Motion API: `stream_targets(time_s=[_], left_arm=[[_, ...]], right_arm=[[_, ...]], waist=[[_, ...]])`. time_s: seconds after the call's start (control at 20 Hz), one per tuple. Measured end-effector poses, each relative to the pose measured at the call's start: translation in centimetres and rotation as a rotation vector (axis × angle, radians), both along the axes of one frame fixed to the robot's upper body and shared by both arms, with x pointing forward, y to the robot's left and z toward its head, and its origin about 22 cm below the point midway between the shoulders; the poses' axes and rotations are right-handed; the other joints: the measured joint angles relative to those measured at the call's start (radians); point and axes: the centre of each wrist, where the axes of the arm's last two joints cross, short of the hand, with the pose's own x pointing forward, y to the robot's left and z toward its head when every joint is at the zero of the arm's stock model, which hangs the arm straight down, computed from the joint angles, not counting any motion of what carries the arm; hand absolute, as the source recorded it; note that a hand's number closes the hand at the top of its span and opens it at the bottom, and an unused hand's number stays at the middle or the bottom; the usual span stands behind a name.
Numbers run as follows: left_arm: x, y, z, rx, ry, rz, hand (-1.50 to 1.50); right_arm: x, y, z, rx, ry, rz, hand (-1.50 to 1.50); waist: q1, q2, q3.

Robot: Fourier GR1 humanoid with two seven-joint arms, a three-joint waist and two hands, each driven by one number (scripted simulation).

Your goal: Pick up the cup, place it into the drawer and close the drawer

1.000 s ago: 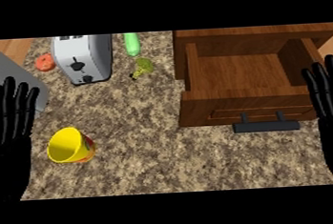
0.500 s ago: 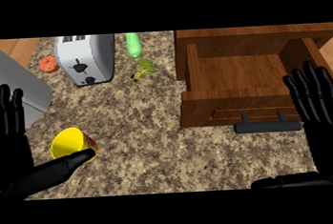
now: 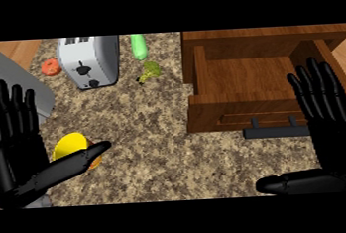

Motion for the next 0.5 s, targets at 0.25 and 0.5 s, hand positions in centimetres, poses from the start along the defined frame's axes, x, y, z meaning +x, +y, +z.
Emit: stream_targets(time_s=[0.25, 0.5], left_arm=[[0.6, 0.0, 0.1, -0.009, 0.013, 0.013, -1.5], [0.4, 0.6, -0.9, -0.022, 0.041, 0.035, -1.5]], right_arm=[[0.8, -0.3, -0.2, 0.008, 0.004, 0.007, -1.5], [0.5, -0.3, 0.3, 0.006, -0.006, 0.01, -1.5]], waist=[[0.0, 0.0, 0.0], [0.0, 0.0, 0.0]])
